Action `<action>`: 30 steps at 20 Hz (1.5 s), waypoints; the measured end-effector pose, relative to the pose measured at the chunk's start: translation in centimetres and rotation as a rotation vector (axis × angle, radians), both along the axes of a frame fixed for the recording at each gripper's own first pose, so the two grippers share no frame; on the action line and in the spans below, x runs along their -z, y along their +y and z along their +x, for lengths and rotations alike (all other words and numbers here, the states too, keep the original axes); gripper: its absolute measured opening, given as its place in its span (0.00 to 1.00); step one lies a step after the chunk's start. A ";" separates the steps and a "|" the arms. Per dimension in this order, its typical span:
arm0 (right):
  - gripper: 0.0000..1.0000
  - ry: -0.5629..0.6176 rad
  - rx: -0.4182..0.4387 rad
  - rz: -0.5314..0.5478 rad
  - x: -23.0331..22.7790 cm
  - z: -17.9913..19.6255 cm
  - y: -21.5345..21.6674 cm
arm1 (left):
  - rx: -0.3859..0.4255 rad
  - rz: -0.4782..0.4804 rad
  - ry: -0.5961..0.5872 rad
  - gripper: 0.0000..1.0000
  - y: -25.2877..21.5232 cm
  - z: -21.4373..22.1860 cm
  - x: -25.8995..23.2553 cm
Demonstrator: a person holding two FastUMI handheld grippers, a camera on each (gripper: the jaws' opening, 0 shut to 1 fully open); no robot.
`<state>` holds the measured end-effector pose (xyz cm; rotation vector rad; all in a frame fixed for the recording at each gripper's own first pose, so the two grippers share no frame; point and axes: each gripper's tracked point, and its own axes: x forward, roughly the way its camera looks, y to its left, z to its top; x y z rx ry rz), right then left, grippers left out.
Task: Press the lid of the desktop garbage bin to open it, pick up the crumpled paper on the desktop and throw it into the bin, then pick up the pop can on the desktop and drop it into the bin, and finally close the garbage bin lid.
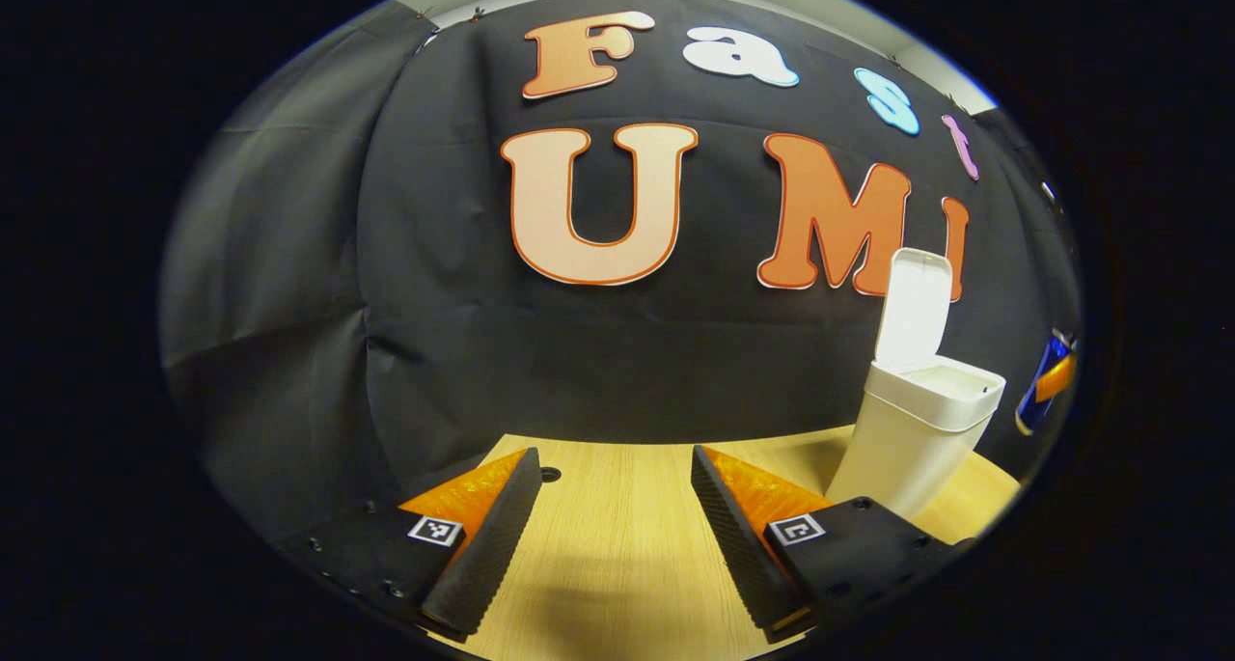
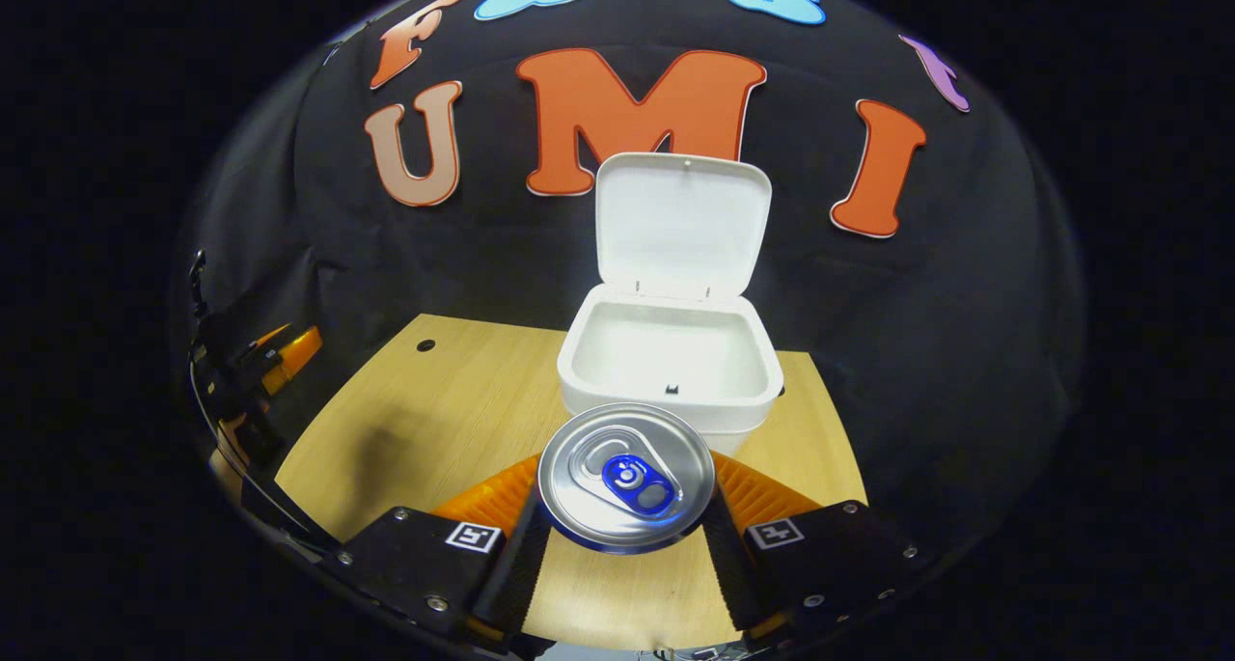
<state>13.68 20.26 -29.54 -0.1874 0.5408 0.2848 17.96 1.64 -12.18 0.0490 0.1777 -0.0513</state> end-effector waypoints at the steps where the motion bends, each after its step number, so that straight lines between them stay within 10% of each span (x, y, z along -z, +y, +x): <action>1: 0.78 -0.017 0.005 -0.013 0.0 0.2 0.0 | -0.002 -0.001 -0.002 0.99 0.1 0.2 0.0; 9: 0.75 -0.050 0.001 -0.068 0.2 0.0 -0.2 | -0.014 -0.001 0.020 0.99 0.3 0.9 1.2; 20: 0.95 0.017 0.010 -0.132 0.6 -0.5 0.9 | -0.011 0.024 0.025 1.00 0.4 1.7 1.3; 30: 0.99 -0.125 -0.028 -0.117 -8.6 -0.1 2.1 | 0.008 0.034 0.022 0.99 0.4 1.5 1.1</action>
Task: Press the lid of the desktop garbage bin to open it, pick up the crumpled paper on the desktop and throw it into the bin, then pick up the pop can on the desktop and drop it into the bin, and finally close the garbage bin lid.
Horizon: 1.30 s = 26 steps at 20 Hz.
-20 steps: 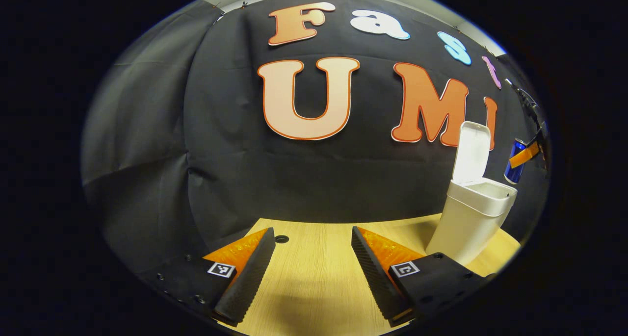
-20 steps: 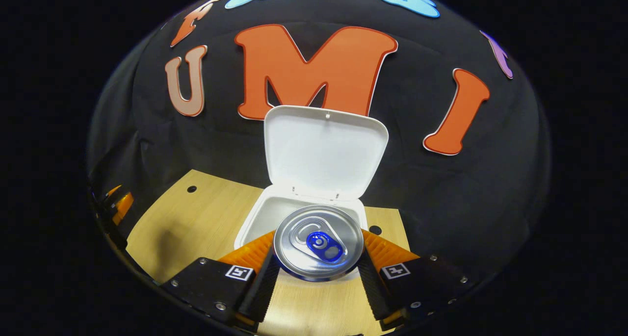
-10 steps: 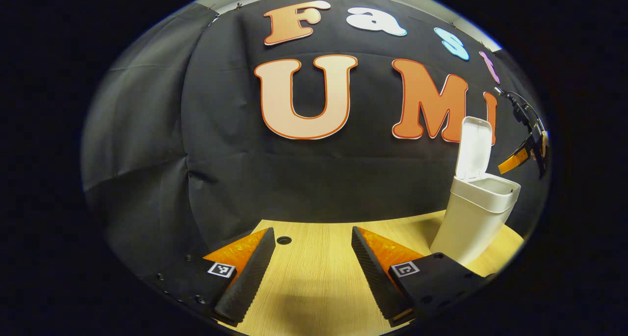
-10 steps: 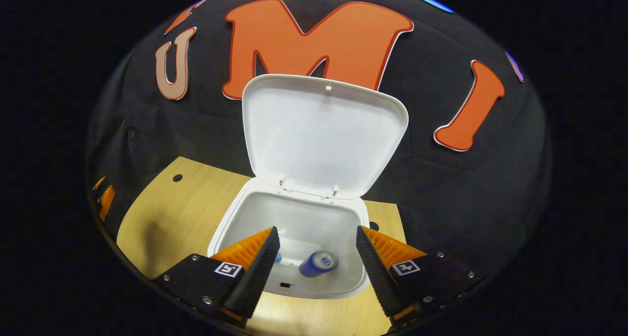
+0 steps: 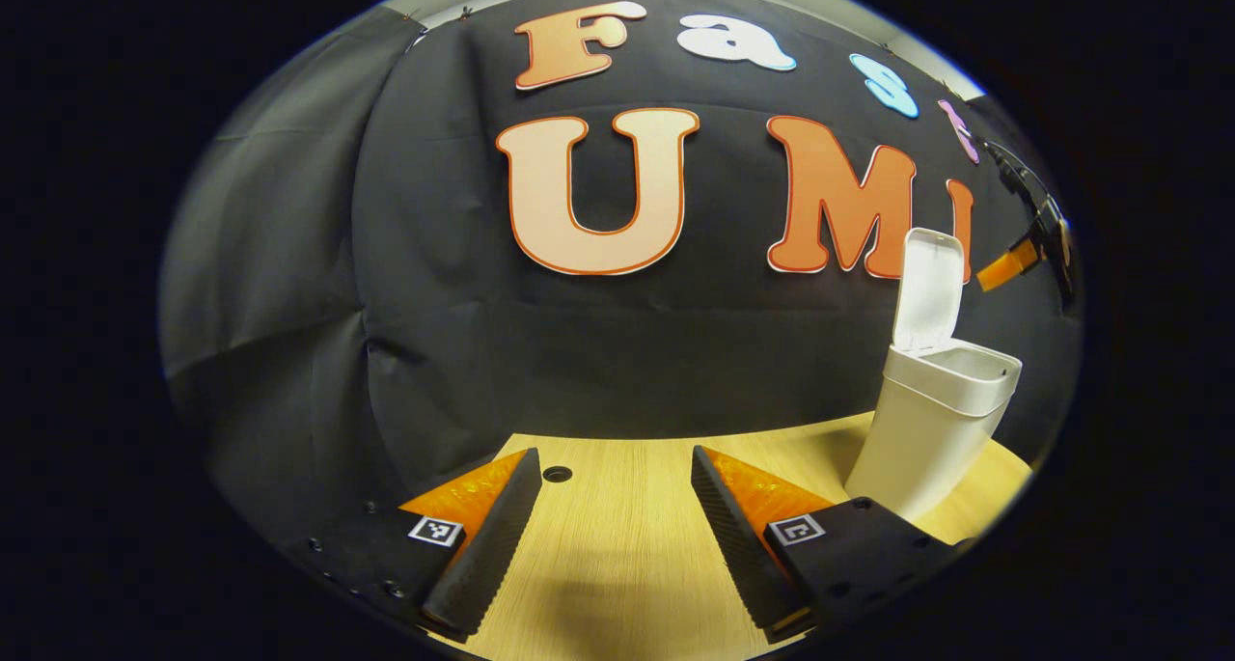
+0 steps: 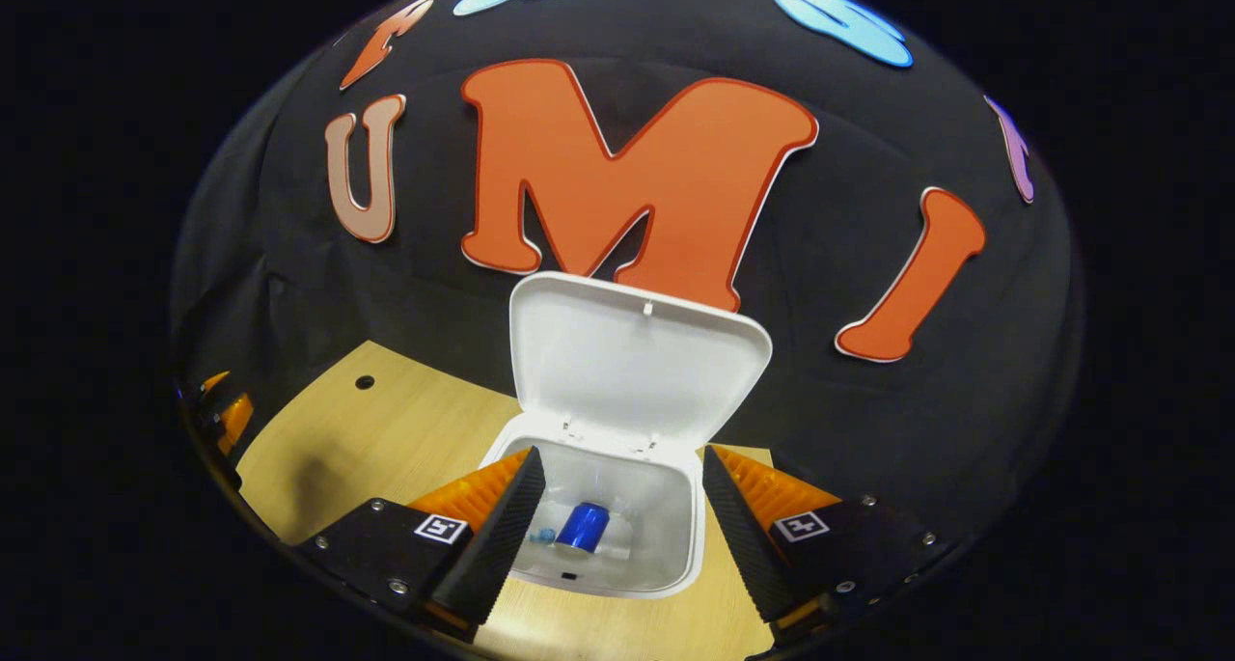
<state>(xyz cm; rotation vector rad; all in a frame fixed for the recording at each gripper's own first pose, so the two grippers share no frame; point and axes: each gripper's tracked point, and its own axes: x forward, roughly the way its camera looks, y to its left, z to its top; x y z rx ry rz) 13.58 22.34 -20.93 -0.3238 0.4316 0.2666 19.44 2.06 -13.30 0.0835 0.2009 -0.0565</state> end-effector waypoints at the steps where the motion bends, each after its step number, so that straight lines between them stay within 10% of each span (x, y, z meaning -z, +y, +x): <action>1: 0.99 -0.021 0.002 0.004 -1.6 0.4 0.1 | 0.003 0.002 -0.004 0.99 0.0 -0.1 -0.2; 9: 0.99 -0.118 0.033 0.089 -11.7 6.5 2.6 | 0.003 0.003 -0.020 0.99 0.5 -0.6 -0.9; 17: 0.99 0.035 0.141 0.013 -6.3 13.8 2.1 | -0.025 0.009 -0.014 0.99 1.7 -0.8 -1.1; 26: 0.99 0.185 0.157 -0.004 -2.7 11.5 1.4 | -0.038 0.020 0.006 0.99 2.4 -0.8 -0.1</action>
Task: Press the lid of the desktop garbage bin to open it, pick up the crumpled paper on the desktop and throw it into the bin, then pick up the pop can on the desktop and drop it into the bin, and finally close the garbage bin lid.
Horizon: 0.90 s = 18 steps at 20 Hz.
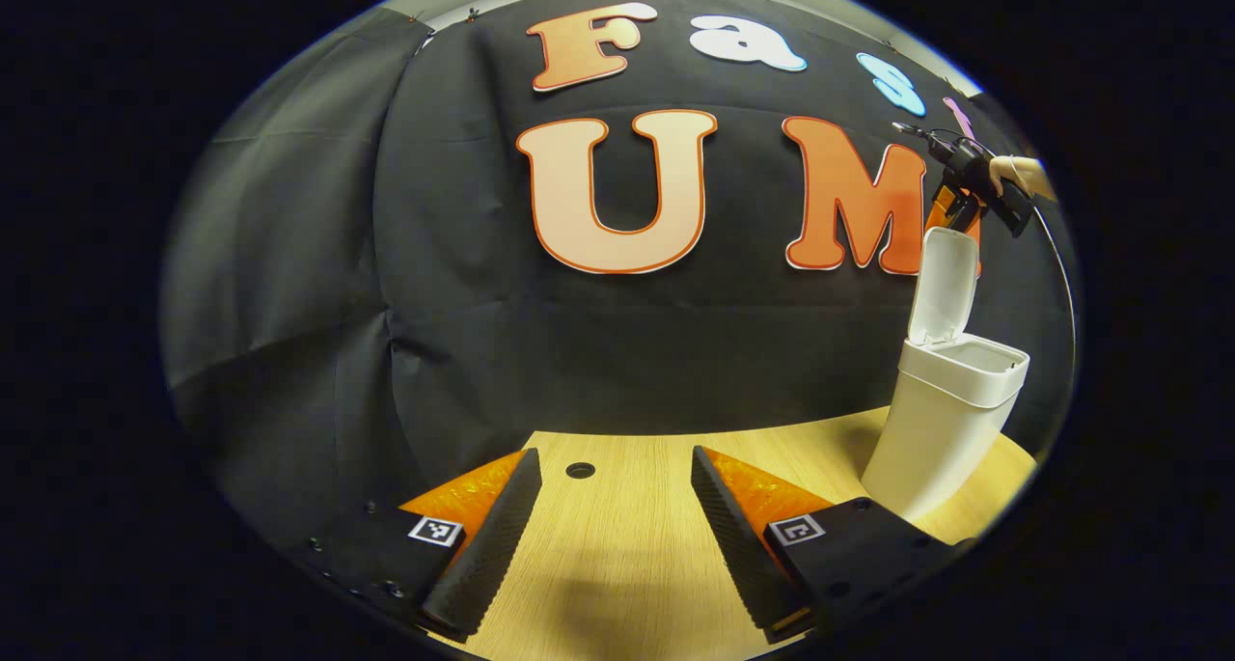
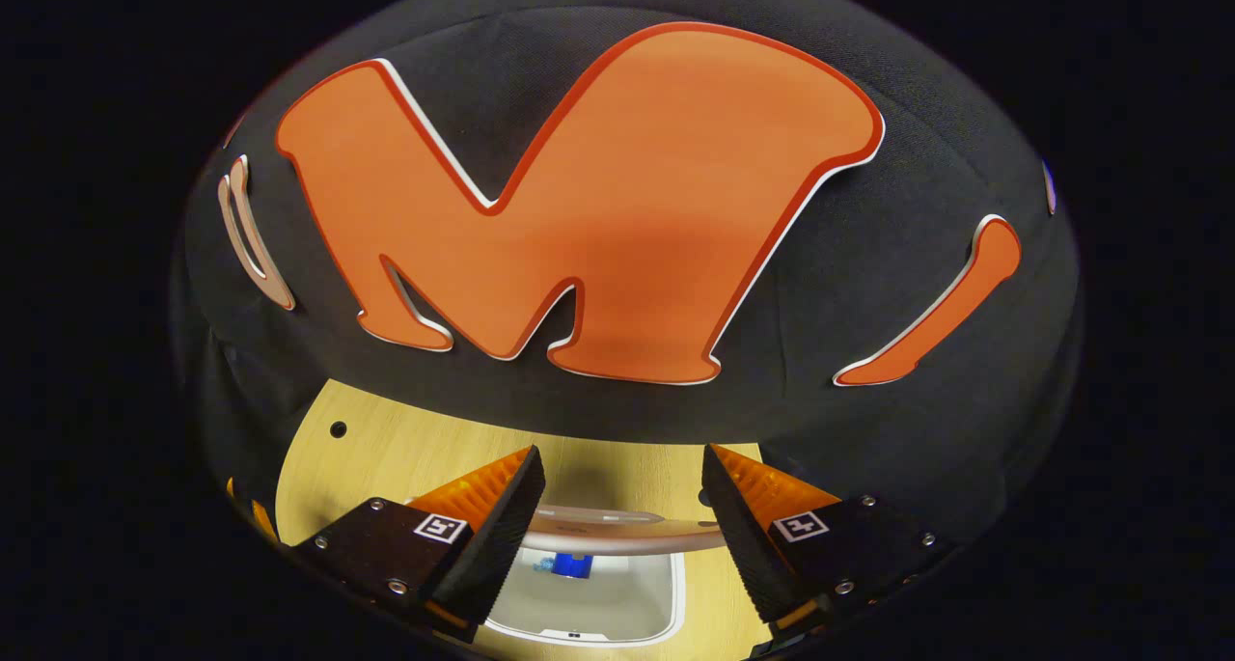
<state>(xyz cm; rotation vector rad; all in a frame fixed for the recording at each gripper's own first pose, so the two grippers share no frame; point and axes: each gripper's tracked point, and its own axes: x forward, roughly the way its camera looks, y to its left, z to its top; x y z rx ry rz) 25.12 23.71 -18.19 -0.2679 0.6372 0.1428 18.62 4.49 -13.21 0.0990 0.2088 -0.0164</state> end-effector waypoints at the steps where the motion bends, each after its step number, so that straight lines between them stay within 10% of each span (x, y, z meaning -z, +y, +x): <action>1: 0.99 0.009 -0.004 -0.001 0.2 -0.6 0.0 | 0.004 0.001 0.000 0.99 -0.1 0.0 0.0; 18: 1.00 0.161 -0.016 0.008 8.0 -10.1 -3.0 | 0.083 0.000 -0.005 0.99 -2.3 -0.1 -0.5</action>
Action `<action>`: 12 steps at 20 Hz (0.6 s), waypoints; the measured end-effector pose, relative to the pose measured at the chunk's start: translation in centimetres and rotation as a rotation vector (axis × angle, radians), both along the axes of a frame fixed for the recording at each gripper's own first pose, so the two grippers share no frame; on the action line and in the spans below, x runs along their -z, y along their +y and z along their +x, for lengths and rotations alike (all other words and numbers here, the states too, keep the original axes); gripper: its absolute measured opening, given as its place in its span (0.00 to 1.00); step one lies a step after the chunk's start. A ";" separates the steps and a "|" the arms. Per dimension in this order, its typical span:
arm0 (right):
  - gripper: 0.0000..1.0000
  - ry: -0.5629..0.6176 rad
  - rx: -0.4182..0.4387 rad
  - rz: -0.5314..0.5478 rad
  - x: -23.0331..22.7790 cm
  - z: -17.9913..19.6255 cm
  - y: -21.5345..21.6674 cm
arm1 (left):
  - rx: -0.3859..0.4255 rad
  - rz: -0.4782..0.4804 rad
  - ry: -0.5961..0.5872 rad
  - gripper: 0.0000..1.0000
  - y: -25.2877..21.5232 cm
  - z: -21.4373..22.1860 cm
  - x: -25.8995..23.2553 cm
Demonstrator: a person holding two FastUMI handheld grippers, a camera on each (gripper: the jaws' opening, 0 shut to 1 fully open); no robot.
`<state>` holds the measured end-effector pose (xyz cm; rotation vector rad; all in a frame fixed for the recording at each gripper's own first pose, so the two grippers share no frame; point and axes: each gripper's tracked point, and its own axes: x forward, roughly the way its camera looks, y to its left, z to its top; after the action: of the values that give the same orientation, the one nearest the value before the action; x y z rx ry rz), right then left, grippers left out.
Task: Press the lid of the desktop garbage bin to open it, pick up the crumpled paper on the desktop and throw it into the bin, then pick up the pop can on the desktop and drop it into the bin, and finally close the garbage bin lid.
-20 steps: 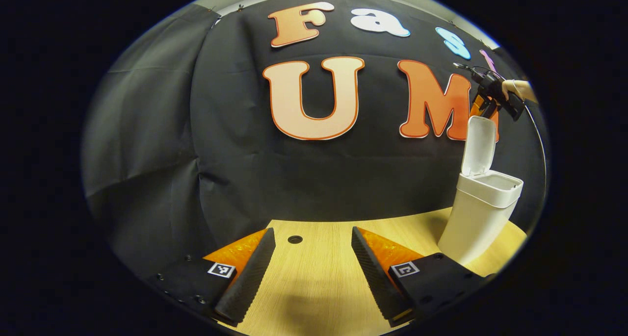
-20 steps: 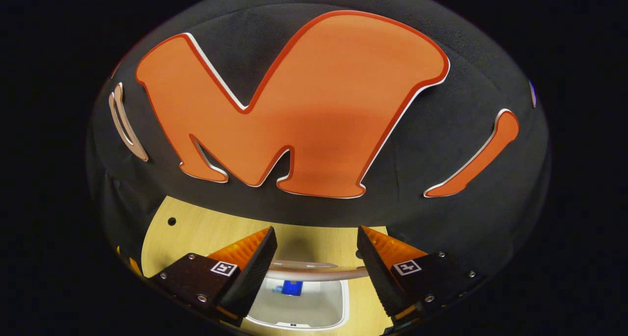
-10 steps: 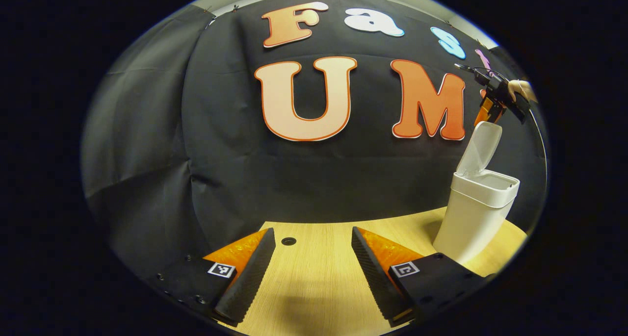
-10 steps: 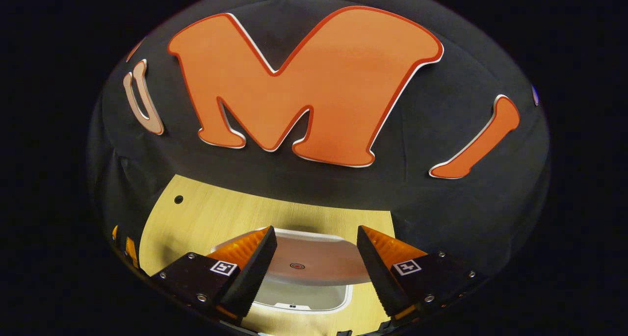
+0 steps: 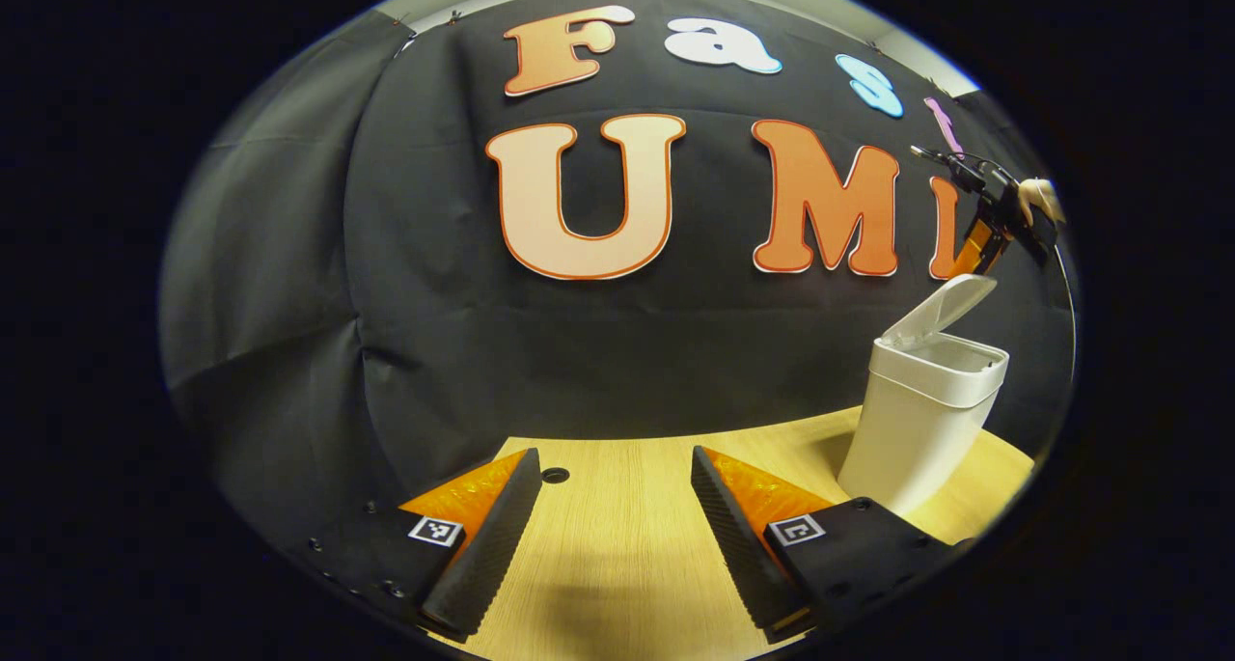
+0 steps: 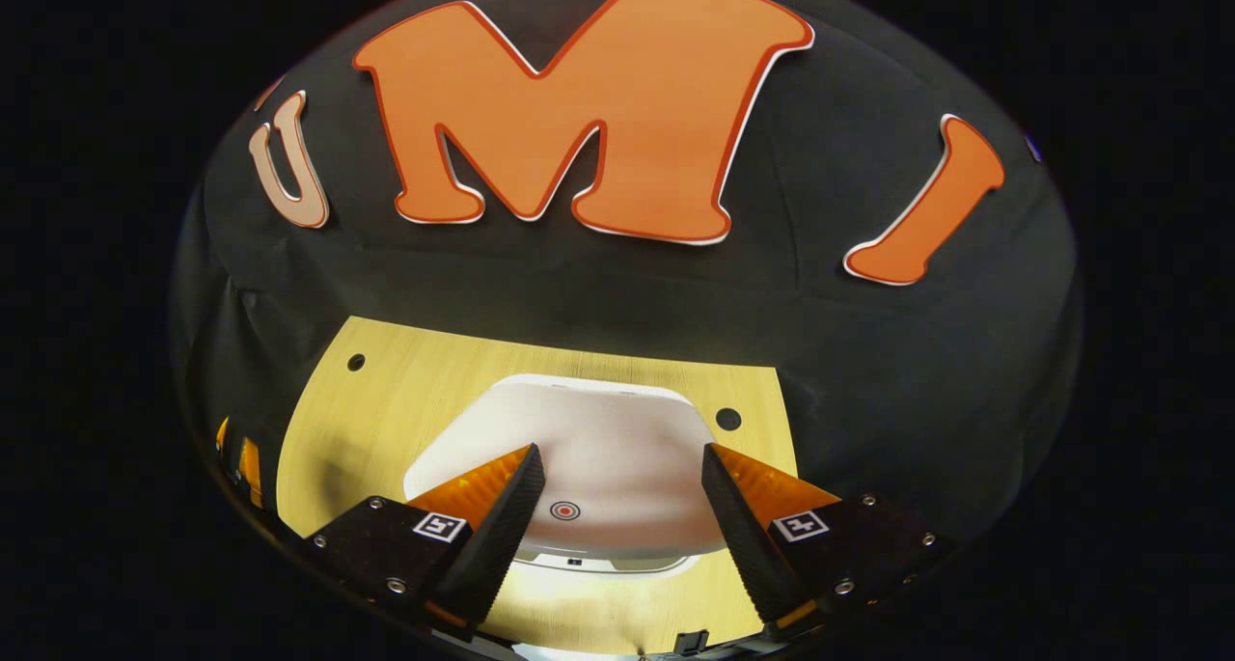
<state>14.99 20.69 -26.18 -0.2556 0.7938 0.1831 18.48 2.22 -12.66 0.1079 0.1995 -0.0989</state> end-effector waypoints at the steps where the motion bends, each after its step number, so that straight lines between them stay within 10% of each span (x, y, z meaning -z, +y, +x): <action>1: 0.99 0.007 0.002 0.005 0.5 -0.3 -0.1 | 0.000 0.003 -0.003 0.99 0.1 -0.1 -0.1; 12: 1.00 0.090 -0.010 -0.034 5.7 -4.3 -1.6 | -0.003 0.006 0.002 0.99 0.6 -0.8 0.1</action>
<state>10.70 19.06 -31.93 -0.2849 0.8858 0.1923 17.64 2.86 -12.74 0.1137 0.2019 -0.0958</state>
